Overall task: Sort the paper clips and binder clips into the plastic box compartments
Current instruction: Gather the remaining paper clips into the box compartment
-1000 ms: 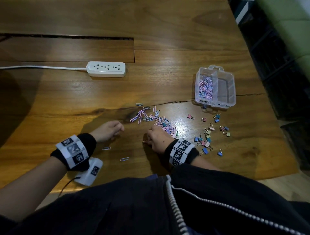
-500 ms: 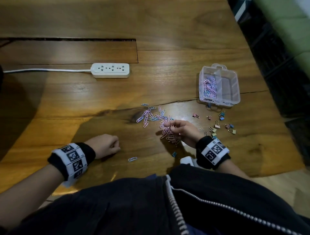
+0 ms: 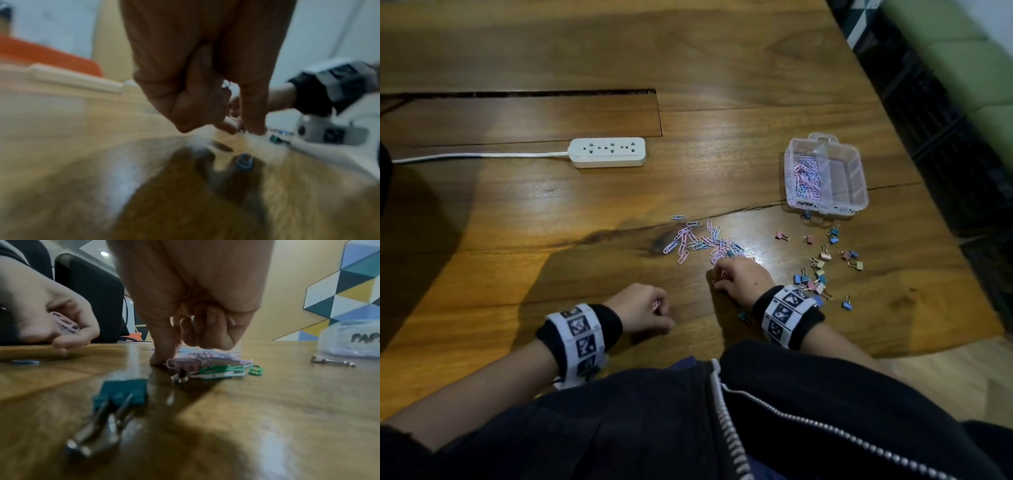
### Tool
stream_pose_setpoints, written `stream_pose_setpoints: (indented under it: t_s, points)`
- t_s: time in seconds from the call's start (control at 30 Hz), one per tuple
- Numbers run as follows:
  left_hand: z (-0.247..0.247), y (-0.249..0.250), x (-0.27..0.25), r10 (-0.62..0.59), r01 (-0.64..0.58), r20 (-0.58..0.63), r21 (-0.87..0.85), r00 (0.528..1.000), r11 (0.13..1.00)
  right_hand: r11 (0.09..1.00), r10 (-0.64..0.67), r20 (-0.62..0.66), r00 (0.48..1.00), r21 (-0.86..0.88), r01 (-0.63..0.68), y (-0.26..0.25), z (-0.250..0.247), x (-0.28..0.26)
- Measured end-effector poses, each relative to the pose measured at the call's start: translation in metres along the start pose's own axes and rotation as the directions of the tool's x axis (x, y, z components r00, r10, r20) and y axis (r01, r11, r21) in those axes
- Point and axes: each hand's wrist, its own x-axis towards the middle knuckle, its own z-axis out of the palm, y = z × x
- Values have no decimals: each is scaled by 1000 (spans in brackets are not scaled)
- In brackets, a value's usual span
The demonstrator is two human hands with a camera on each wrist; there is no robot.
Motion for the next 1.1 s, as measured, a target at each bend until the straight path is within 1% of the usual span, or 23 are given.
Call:
stream_pose_setpoints:
  t_s: [0.1,0.2,0.27,0.3,0.33,0.37,0.4,0.43,0.47,0.5,0.53,0.57,0.6,0.63,0.67,0.73,0.8,0.83,0.87,0.9,0.97,1.03,1.1]
  points:
    - [5,2,-4,20,-22,11,233,1000,972,996,-50,26,998,-76,51,-1,0,4]
    - [9,3,-7,38,-53,54,308,998,950,985,-84,75,994,-145,94,-1,3,6]
    - [11,2,-8,28,-59,97,329,995,942,984,-102,72,992,-139,112,2,3,6]
    - [11,1,-9,34,-65,105,308,994,949,991,-100,55,993,-86,105,3,4,6]
    - [11,-1,-9,43,-65,93,246,995,967,997,-80,35,996,15,79,5,4,6]
    - [9,-3,-9,43,-52,63,137,997,989,988,-53,12,999,146,51,6,4,6]
    - [5,-5,-9,22,-22,23,-25,999,999,958,-19,8,1000,286,16,7,3,6]
    - [1,-8,-10,-22,21,-2,-248,1000,969,896,6,31,1000,443,-19,8,3,6]
    - [-3,-10,-11,-66,55,-4,-506,998,861,800,13,85,996,597,-61,8,2,5]
    - [-7,-13,-13,-93,76,17,-727,996,682,686,-5,154,988,719,-108,7,2,4]
    - [-12,-15,-14,-100,86,43,-873,994,480,581,-30,231,973,796,-171,5,0,3]
    - [-16,-17,-17,-98,97,67,-938,993,333,495,-57,299,953,837,-233,2,-2,2]
    - [-18,-19,-19,-90,95,76,-965,993,242,446,-76,354,932,848,-285,-2,-3,3]
    - [-19,-21,-20,-81,87,73,-978,994,190,434,-87,387,918,844,-315,-7,-4,2]
    - [-20,-22,-22,-72,82,71,-985,995,154,464,-87,406,910,825,-323,-12,-4,2]
    - [-20,-24,-25,-69,81,74,-991,995,109,613,-101,401,911,746,-260,-25,2,3]
    - [-20,-24,-26,-132,100,87,-990,987,99,791,-179,333,926,609,-66,-39,11,3]
    - [-20,-25,-27,-181,112,90,-987,979,113,858,-236,301,924,511,52,-48,16,3]
    - [-20,-24,-27,-224,121,87,-983,971,140,902,-293,280,914,397,167,-56,22,4]
    - [-19,-25,-28,-250,120,72,-976,966,181,922,-346,263,901,275,273,-66,26,3]
    - [-21,-27,-28,-262,103,35,-962,965,253,903,-428,246,870,77,423,-80,35,3]
    - [-24,-29,-26,-268,73,-1,-961,963,266,868,-472,244,847,-38,495,-88,42,3]
    - [-29,-29,-21,-263,50,-20,-966,965,255,855,-474,255,843,-97,510,-89,47,2]
